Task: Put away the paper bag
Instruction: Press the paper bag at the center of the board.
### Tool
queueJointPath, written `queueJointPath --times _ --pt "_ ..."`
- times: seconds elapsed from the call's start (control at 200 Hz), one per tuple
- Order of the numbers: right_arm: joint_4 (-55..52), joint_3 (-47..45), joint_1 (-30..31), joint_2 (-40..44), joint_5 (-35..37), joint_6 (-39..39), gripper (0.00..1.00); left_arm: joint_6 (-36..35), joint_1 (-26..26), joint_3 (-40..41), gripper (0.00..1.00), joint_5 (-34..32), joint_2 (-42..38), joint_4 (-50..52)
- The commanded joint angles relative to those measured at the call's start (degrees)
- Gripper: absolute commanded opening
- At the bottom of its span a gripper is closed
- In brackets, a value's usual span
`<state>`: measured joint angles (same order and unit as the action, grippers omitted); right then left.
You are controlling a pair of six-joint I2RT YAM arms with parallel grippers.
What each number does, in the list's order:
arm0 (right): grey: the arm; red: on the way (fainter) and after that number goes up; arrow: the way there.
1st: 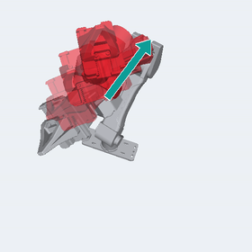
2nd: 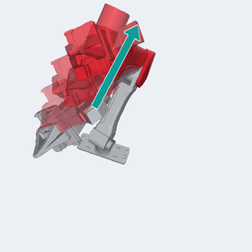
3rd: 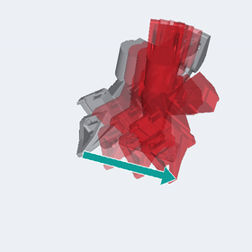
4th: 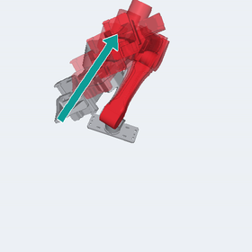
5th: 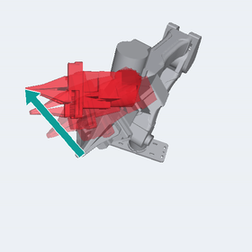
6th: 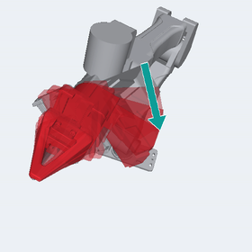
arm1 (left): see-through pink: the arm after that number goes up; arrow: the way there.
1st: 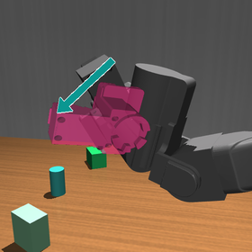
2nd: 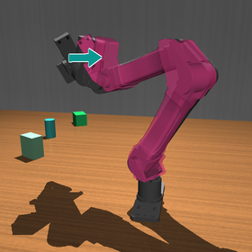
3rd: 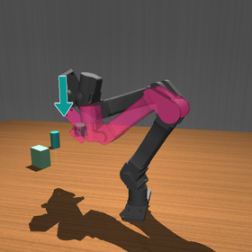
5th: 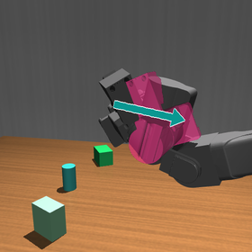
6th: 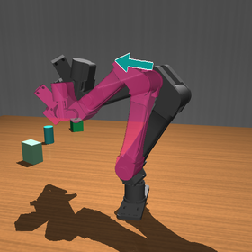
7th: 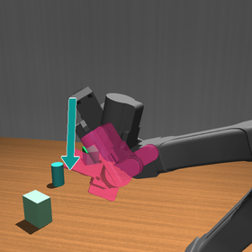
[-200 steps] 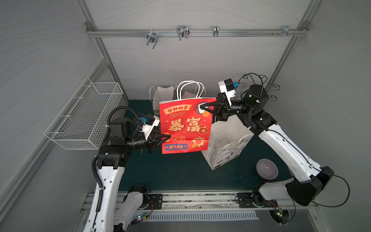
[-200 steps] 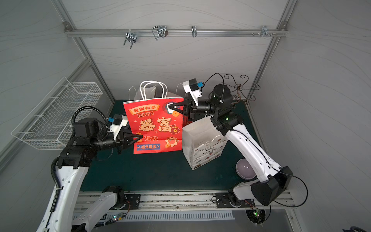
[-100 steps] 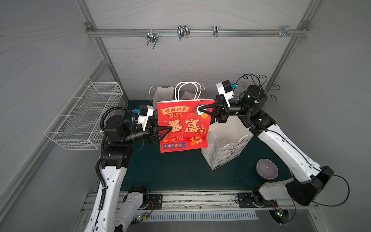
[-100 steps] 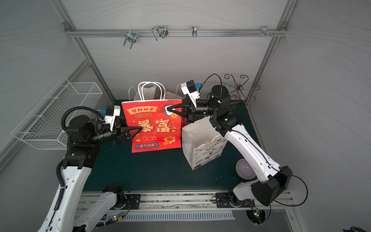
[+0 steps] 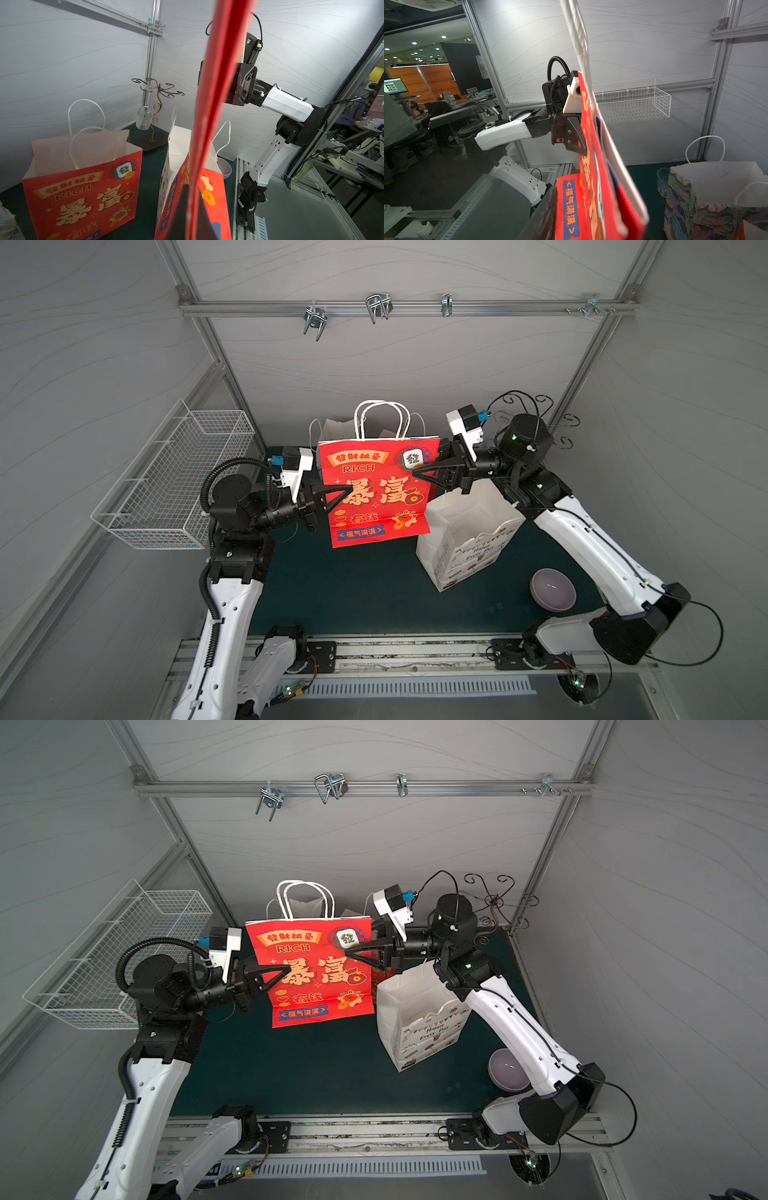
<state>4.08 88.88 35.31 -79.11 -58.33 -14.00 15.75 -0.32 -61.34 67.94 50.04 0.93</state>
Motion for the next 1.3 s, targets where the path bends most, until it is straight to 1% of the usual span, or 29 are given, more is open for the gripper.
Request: queueJointPath --times 0.0,0.04,0.085,0.15,0.225,0.32,0.325,0.34,0.37,0.395,0.435,0.5,0.54,0.565,0.585,0.635,0.66,0.825,0.83,0.84,0.875,0.91,0.951,1.011,1.051,1.071,1.111,1.156,1.291 --pt "1.41 0.35 -0.43 0.74 -1.62 -1.7 0.39 1.23 0.26 -0.65 0.0 1.41 -0.14 -3.35" --pt "1.91 -0.07 -0.42 0.72 -1.62 -1.98 0.33 1.47 0.31 -0.45 0.0 1.72 -0.03 -3.43" --pt "2.16 -0.5 -0.43 0.72 -1.78 -2.05 0.23 1.77 0.29 -0.45 0.0 1.75 -0.03 -3.76" --pt "2.08 -1.19 -0.49 0.78 -2.4 -1.72 0.0 4.34 0.32 -0.17 0.0 1.87 -0.03 -6.82" --pt "1.99 -2.41 -0.45 1.13 -2.54 -1.12 0.0 8.14 0.45 0.01 0.0 1.87 0.14 -11.36" --pt "1.44 -3.23 -0.42 1.77 -2.51 -0.22 0.0 9.18 0.93 -0.59 0.0 1.59 0.18 -11.99" --pt "1.36 -3.21 -0.42 1.81 -2.55 -0.05 0.01 9.29 0.93 -0.61 0.0 1.58 0.16 -12.04" --pt "0.95 -3.3 -0.42 1.89 -2.45 0.4 0.12 9.36 0.93 -0.69 0.0 1.59 0.21 -12.22" --pt "-0.04 -3.4 -0.43 1.96 -2.1 1.15 0.38 9.72 1.01 -0.87 0.0 1.53 0.17 -12.39" --pt "-0.94 -3.53 -0.46 2.03 -1.86 1.71 0.49 10.1 1.1 -1.05 0.0 1.49 0.15 -12.7" --pt "-1.87 -3.73 -0.45 2.04 -1.93 2.64 0.55 10.8 1.19 -1.28 0.0 1.4 0.16 -13.6" --pt "-2.84 -4.08 -0.33 1.77 -2.14 3.45 0.56 11.49 1.28 -1.71 0.0 1.06 0.16 -14.3" --pt "-2.74 -4.36 -0.25 1.6 -2.6 3.5 0.51 11.5 1.37 -1.93 0.0 0.56 0.15 -14.34" --pt "-2.67 -4.34 -0.2 1.44 -2.9 3.62 0.46 11.5 1.4 -2.02 0.0 0.15 0.06 -14.31" --pt "-2.6 -4.38 -0.11 1.38 -3.21 3.63 0.38 11.56 1.37 -2.16 0.0 -0.03 0.12 -14.36" --pt "-2.29 -4.28 0.09 1.21 -3.88 3.43 0.11 11.59 1.48 -2.3 0.0 -0.32 0.15 -14.38" --pt "-2.11 -4.27 0.1 1.15 -4.11 3.32 0.0 11.66 1.49 -2.37 0.0 -0.59 0.16 -14.38" --pt "-2.47 -4.43 0.01 1.85 -4.57 3.78 0.0 11.94 1.5 -2.47 0.0 -1.66 -0.02 -14.87" --pt "-2.57 -4.43 0.02 1.94 -4.5 3.88 0.01 11.94 1.48 -2.51 0.0 -1.66 -0.02 -14.98" --pt "-2.9 -4.46 0.02 1.94 -4.45 4.02 0.06 11.98 1.51 -2.54 0.0 -1.71 -0.03 -15.05" --pt "-3.89 -4.62 -0.12 2.15 -4.11 4.41 0.28 12.19 1.49 -2.86 0.0 -1.95 -0.03 -15.37" --pt "-4.59 -4.96 -0.22 2.28 -3.85 5.14 0.42 12.46 1.47 -3.07 0.0 -2.15 -0.11 -15.73" --pt "-5.51 -5.6 -0.18 2.55 -3.41 6.05 0.49 12.55 1.53 -3.52 0.0 -2.69 -0.2 -15.96" --pt "-7.08 -6.32 -0.28 2.72 -3.2 7.54 0.5 12.73 1.7 -4.33 0.0 -3.03 -0.4 -15.94" --pt "-8.27 -6.65 -0.26 2.65 -3.29 8.61 0.47 12.36 1.96 -4.89 0.0 -3.13 -0.62 -15.51" --pt "-8.77 -6.72 -0.31 2.62 -3.53 9.0 0.42 12.1 2.11 -5.06 0.0 -3.25 -0.79 -15.19" --pt "-8.95 -6.62 -0.25 2.35 -4.34 9.08 0.25 11.79 2.19 -5.53 0.0 -3.44 -0.9 -14.7" --pt "-8.57 -6.39 -0.16 2.15 -5.18 8.74 0.01 11.31 2.29 -5.73 0.0 -3.68 -0.94 -14.04" --pt "-7.64 -6.04 0.18 2.14 -6.89 8.17 0.0 10.75 2.28 -5.81 0.0 -4.07 -0.74 -13.41"
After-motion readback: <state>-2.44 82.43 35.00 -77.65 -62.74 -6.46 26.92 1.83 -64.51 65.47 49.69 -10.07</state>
